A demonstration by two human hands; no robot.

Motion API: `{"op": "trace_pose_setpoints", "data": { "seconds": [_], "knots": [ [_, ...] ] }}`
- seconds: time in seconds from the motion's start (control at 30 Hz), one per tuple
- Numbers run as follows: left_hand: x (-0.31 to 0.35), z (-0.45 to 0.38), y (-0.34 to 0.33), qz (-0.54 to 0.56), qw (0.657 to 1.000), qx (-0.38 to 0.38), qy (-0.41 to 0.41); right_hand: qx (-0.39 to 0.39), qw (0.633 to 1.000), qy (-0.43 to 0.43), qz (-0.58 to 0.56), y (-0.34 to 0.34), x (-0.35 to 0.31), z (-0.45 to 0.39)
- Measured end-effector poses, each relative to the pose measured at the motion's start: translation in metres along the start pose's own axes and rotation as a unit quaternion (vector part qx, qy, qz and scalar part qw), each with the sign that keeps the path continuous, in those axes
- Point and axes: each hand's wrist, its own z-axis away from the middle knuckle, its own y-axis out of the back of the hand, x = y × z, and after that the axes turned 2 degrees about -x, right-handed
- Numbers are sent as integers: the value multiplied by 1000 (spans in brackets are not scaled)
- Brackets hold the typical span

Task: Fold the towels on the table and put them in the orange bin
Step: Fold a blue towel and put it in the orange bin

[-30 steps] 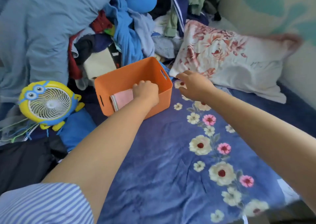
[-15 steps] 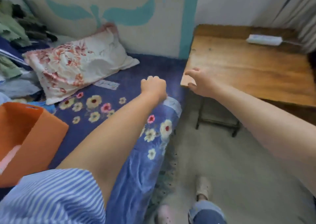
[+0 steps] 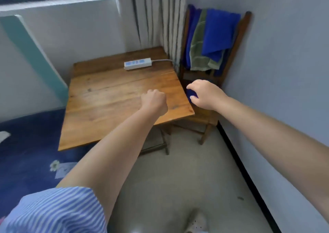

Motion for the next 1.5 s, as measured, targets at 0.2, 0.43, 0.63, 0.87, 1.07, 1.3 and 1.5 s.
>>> {"op": "trace_pose_setpoints", "data": {
  "seconds": [0.2,0.43,0.63,0.87,1.07,1.3,1.5],
  "knots": [
    [76,-98,24,-16,999,7,-33,20,997,-74,-18,33,123,-34],
    [98,-249,68,-25,999,26,-40,42,990,-137,11,74,223,-116],
    [99,-377,128,-22,998,44,-47,62,981,-186,1,122,288,-208],
    [131,-489,150,79,994,27,-73,74,966,-246,-13,133,357,-281],
    [160,-548,138,198,978,41,-57,88,960,-267,-2,129,412,-331],
    [180,-591,118,283,956,48,53,50,963,-242,112,123,452,-384],
    [186,-611,116,357,919,102,137,0,978,-185,94,126,476,-404]
  ]
}}
